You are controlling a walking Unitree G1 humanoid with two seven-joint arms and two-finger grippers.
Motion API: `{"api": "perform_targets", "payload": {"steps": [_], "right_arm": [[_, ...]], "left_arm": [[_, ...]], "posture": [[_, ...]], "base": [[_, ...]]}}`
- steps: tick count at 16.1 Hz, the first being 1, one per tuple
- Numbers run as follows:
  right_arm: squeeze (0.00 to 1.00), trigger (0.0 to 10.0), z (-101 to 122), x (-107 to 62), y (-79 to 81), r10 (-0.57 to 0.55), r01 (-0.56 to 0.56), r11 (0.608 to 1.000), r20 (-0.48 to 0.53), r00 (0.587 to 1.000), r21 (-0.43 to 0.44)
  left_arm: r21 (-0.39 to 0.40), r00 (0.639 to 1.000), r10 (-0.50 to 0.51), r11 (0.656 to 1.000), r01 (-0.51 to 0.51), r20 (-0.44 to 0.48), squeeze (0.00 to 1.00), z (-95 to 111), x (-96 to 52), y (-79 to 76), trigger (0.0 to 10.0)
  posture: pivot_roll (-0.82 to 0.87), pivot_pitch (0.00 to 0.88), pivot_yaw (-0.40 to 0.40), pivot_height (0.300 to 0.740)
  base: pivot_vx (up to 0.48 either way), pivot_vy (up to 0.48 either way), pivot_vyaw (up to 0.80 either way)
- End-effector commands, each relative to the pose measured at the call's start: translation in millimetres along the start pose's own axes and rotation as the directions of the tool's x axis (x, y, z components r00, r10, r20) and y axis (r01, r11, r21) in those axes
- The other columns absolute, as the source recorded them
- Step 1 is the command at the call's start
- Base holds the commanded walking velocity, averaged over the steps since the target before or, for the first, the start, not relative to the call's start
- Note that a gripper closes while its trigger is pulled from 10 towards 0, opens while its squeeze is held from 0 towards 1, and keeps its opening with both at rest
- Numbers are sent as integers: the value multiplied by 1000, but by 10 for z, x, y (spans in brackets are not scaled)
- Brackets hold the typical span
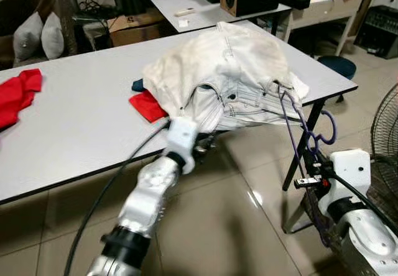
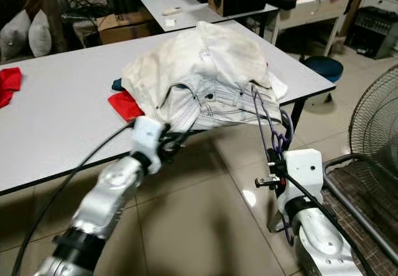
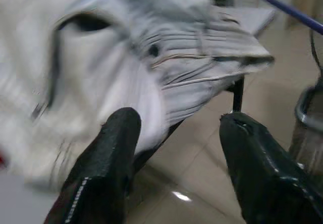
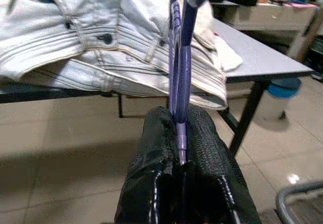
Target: Hang hanger
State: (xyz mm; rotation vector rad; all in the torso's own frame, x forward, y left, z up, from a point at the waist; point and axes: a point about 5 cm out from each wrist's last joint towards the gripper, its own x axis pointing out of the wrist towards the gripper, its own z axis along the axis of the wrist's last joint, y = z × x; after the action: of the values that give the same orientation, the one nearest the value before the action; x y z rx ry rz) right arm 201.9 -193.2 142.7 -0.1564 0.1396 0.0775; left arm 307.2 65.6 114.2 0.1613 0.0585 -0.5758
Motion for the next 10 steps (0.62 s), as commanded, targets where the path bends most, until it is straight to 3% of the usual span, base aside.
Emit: {"api": "perform_targets", "payload": {"steps": [1, 5, 7, 8, 9, 10], "right_arm": [[0, 10000, 43, -38, -28, 10, -10, 1000, 28, 1000, -2], [0, 10000, 42, -133, -105, 1, 0, 1000, 27, 1000, -28], [0, 10000, 54, -199, -100, 1, 0, 999, 29, 1000, -33], [0, 10000, 61, -221, -94, 1, 0, 1000, 29, 1000, -30], [0, 10000, 61, -234, -85, 4, -3, 999, 25, 1000, -33], [0, 10000, 59, -266, -55, 18, -17, 999, 20, 1000, -40]], "left_arm": [[108, 999, -30, 994, 29, 11, 1000, 14, 53, -57, 10000], [221, 998, -48, 974, 40, 29, 1000, -3, 216, -283, 10000], [334, 995, 65, 939, -85, 71, 1000, -13, 283, -286, 10000], [340, 992, 94, 933, -116, 80, 1000, -28, 302, -287, 10000], [365, 988, 130, 919, -150, 81, 800, -48, 307, -267, 10000], [443, 975, 206, 868, -223, 86, 576, -126, 296, -202, 10000]], "posture": [[-134, 42, 105, 740], [-182, 86, 109, 740], [-211, 95, 109, 740], [-218, 97, 108, 740], [-229, 101, 108, 740], [-241, 106, 108, 740]], "base": [[0, 0, 0], [0, 0, 0], [0, 0, 0], [0, 0, 0], [0, 0, 0], [0, 0, 0]]}}
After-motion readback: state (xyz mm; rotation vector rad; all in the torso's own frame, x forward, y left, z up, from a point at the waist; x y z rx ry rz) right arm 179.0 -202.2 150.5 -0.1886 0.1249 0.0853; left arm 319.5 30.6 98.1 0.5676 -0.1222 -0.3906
